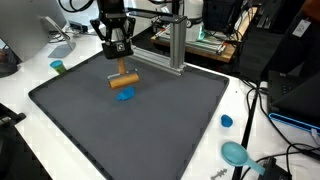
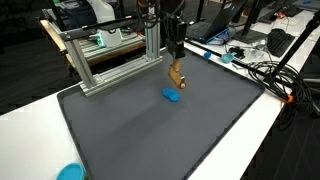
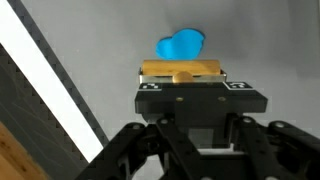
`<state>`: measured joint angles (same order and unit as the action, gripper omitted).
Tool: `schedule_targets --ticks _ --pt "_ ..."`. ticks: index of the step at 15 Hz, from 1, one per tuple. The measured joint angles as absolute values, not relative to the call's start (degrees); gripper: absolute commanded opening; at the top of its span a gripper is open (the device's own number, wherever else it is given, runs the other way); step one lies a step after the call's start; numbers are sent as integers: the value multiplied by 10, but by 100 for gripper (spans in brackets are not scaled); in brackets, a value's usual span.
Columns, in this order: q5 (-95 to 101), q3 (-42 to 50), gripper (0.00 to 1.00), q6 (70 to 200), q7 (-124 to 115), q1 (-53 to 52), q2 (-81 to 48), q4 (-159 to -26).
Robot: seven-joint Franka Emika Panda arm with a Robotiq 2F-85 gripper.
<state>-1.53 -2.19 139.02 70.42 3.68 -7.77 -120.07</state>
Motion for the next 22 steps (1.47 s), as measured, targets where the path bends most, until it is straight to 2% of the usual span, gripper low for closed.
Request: schedule_targets --ticks 1,2,3,4,17,22 --pt "-15 -22 22 1386 734 39 -79 -1200" --pt "-21 -21 47 1378 752 41 -81 -1197" --pt "-21 -21 47 1375 755 41 -83 -1197" --pt "-21 -21 22 1375 754 41 -85 -1198" --pt "3 -30 22 1384 790 30 -136 -1194" --pt "6 -34 22 1350 794 29 -165 -1143"
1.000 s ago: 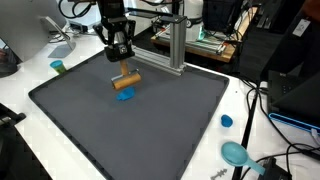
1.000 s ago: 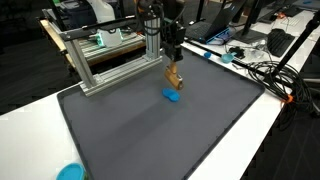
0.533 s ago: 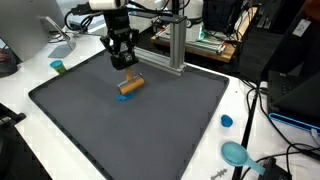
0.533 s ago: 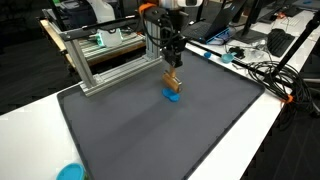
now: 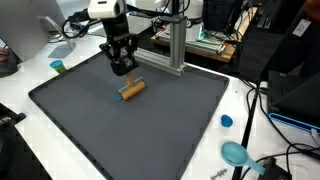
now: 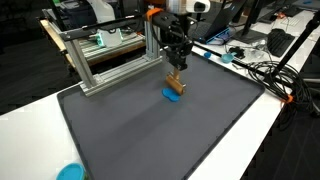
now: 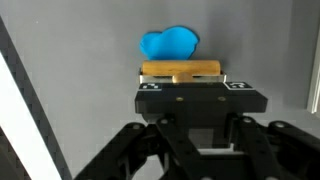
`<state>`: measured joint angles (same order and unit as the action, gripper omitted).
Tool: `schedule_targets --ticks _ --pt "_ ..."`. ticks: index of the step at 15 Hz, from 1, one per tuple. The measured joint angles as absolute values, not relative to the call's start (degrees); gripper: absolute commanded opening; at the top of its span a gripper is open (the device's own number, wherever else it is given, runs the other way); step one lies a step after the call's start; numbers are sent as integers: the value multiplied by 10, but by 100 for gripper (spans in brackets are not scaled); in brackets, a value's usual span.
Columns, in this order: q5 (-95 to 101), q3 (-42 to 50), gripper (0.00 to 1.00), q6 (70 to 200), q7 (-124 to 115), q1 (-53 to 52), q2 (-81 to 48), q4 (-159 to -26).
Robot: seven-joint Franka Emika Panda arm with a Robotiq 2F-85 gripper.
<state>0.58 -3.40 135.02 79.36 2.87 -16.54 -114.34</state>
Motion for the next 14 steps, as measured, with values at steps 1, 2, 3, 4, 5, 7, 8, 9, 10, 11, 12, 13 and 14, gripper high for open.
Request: schedule_targets --ticks 1,2,3,4,5,7,8,9,10,11,12,13,14 --pt "13 -33 22 1328 794 29 -172 -1124" --pt "19 -32 47 1307 794 29 -179 -1106" --pt "20 -31 47 1288 794 30 -185 -1089" --pt "20 -30 22 1273 794 32 -190 -1075" --pt "20 -30 22 1267 794 33 -194 -1066" --pt "17 -31 22 1267 793 33 -198 -1065" --pt "16 -31 22 1267 791 33 -201 -1065" --pt "16 -31 22 1269 787 33 -205 -1064" --pt "16 -30 22 1273 783 33 -209 -1064" --pt "16 -30 22 1276 781 34 -212 -1064" --pt "16 -30 22 1278 779 35 -215 -1063" --pt "16 -30 22 1279 778 36 -217 -1063" --pt "16 -30 22 1281 777 36 -219 -1063"
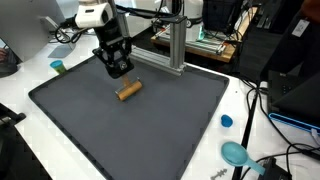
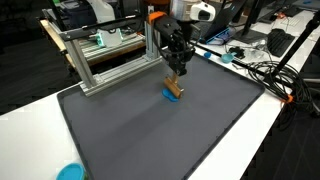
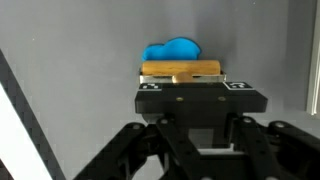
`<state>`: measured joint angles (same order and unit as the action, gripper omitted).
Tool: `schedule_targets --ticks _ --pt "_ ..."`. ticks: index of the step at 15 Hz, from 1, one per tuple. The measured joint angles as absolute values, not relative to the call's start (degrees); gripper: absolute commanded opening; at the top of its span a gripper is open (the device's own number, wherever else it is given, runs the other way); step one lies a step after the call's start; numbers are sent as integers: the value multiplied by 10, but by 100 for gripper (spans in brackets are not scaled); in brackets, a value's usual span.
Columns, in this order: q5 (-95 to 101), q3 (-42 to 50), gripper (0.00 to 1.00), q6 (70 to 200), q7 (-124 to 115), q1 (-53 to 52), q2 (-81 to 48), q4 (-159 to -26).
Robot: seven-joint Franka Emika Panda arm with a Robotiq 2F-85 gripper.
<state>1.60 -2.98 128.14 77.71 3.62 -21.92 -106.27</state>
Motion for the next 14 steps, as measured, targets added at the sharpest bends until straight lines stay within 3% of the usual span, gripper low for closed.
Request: schedule_targets --ticks 14 --pt "103 -30 22 1307 750 15 -218 -1079"
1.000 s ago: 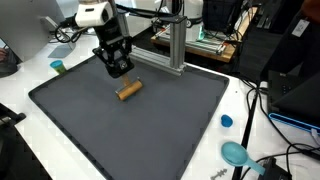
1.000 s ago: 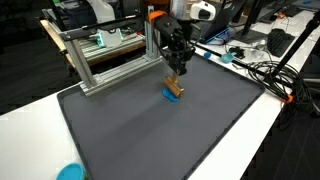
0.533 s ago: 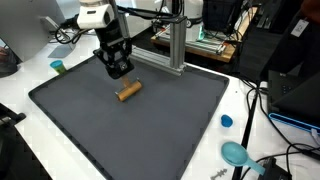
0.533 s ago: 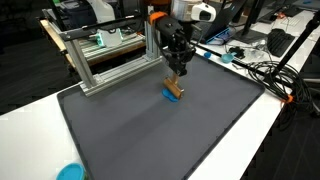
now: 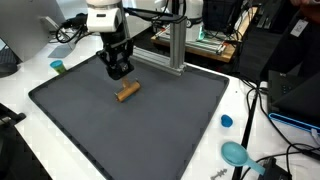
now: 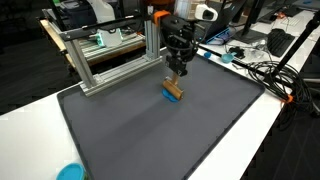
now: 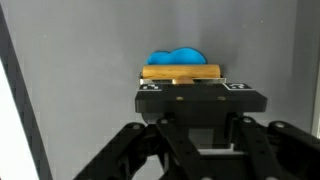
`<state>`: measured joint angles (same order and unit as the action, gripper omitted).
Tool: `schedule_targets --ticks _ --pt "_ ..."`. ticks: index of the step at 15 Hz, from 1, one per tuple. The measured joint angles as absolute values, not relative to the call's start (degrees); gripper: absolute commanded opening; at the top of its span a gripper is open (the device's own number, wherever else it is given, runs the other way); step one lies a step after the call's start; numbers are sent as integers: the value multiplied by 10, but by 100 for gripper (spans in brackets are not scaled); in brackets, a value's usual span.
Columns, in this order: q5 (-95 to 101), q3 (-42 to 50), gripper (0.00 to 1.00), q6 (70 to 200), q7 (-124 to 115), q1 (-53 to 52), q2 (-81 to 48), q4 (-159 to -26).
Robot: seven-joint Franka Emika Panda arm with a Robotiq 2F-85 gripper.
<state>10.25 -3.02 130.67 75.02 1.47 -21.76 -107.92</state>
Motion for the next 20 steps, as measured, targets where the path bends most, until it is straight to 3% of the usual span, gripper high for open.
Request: schedule_targets --ticks 8,9,11,12,20 --pt "131 -29 22 1311 695 7 -218 -1083" --pt "134 -28 47 1312 690 6 -218 -1083" --pt "141 -28 47 1313 679 5 -218 -1083" --pt "143 -28 22 1313 677 4 -218 -1084" --pt "165 -30 22 1312 675 -3 -218 -1084"
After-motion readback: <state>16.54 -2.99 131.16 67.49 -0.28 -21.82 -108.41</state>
